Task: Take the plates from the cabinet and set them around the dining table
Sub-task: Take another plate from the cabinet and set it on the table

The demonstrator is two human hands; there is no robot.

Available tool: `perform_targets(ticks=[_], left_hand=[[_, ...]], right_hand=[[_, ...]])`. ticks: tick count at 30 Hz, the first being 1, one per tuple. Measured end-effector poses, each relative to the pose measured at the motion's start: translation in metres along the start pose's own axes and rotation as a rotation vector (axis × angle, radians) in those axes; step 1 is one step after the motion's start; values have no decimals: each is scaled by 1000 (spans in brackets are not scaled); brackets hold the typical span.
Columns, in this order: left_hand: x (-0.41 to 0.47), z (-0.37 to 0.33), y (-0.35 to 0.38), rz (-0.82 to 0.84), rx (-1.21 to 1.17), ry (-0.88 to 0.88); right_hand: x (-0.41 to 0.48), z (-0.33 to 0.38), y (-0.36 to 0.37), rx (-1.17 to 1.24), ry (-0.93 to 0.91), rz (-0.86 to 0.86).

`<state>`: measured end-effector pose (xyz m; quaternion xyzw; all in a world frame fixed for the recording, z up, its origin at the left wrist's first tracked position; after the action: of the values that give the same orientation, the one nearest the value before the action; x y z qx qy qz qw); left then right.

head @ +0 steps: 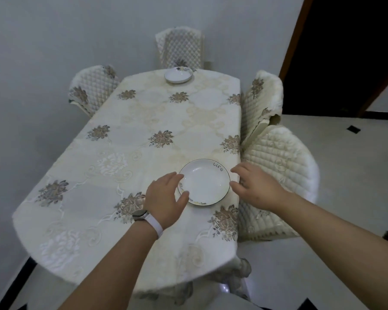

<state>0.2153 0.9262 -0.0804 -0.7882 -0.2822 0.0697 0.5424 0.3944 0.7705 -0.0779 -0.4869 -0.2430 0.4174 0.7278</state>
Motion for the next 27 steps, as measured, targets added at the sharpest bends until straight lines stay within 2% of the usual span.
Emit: perform_targets(ticks=[11, 16, 27], left_hand=[[-8, -110, 61, 236, -9, 346], [-9, -179, 80, 261, -64, 521], [-54, -362, 127, 332, -57, 844]], right_hand=[[-118, -48, -18, -117, 259, -87], [-182, -80, -39, -128, 439, -106], [-360, -167, -87, -119, 752, -299]])
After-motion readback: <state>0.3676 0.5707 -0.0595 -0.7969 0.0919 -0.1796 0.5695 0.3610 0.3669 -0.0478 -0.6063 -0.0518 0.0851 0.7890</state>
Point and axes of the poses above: each hand's wrist, its own x-axis towards the middle knuckle, its own y-axis out of the palm, z = x × y, the point moved 8 cm from there along x, towards the middle knuckle, and after that the axes turned 4 degrees about y, right-handed, at the moved point
